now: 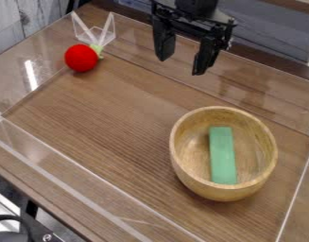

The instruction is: Move the red object to the right side of the table

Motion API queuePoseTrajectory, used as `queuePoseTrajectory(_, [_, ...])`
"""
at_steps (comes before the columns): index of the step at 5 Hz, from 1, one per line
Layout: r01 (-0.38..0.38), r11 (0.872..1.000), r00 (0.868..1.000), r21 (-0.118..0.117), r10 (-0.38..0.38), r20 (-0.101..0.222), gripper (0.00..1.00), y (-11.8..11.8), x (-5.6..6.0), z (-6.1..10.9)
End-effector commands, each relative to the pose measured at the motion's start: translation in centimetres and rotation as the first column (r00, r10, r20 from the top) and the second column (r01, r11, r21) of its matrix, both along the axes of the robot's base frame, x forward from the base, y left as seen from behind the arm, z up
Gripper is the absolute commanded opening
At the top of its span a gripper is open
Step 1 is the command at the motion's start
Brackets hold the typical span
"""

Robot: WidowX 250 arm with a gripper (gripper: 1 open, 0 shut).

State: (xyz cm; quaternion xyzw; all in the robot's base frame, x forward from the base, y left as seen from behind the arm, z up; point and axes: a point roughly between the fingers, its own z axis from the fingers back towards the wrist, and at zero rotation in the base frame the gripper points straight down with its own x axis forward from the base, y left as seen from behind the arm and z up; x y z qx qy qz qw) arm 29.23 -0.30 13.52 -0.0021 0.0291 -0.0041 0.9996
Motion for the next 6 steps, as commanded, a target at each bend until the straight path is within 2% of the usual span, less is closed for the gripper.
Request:
queuePoseTrajectory(1, [-0.021,1.000,1.000,0.001,0.021,-0.019,1.00,1.3,0.0,-0.6])
queuePoseTrajectory(3, [-0.012,1.000,1.000,0.008,0.012,-0.024,1.00,4.6,1.6,-0.4])
queuePoseTrajectory(4, [-0.037,0.999,0.999,0.015,0.037,-0.017,1.00,7.4,1.8,-0.6])
queuePoseTrajectory(5, [-0.059,0.998,0.998,0.029,0.059,0.006,1.00,11.3,2.1,-0.6])
queuePoseTrajectory(6, [-0.073,0.997,0.997,0.040,0.072,0.022,1.00,13.0,2.3,-1.6])
